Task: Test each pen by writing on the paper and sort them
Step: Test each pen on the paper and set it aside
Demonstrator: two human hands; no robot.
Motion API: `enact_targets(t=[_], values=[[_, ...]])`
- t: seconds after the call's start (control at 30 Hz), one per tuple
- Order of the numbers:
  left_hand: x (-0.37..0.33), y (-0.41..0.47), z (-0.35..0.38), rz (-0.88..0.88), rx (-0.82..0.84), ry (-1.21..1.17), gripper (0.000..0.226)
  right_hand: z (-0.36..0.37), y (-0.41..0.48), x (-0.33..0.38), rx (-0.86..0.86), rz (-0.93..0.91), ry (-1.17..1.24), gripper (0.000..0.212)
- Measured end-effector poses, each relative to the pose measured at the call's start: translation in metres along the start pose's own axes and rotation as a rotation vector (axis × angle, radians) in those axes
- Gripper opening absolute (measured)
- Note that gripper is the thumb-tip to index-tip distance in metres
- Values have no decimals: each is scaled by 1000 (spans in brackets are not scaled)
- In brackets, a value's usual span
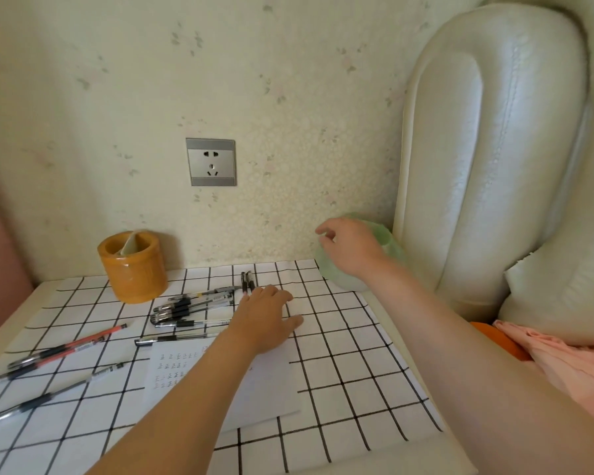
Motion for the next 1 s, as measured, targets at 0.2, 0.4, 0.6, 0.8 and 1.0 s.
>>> enact_targets(t=[0.2,0.4,0.6,0.8,1.0], values=[[38,-38,-28,-46,-80,-41,35,40,-23,63,251,-23,115,20],[116,-98,-53,-240,-11,7,19,100,-50,137,461,-54,211,18],[190,-151,-72,-403,92,41,13,165,-73,210,598,-195,161,21],[237,-191,-69,-424,291,64,35,227,-89,248,725,-325,-6,31],[258,-209,-63,-416,382,41,25,249,-100,254,705,-460,-146,20]])
Point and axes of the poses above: each hand's wrist, its own y-axis towards the middle knuckle, its own z-axis out of the palm, x = y × z, the point moved 4 cm from there along y, towards the middle knuckle, and after that the axes turned 11 degrees about y, right-handed, at the moved point
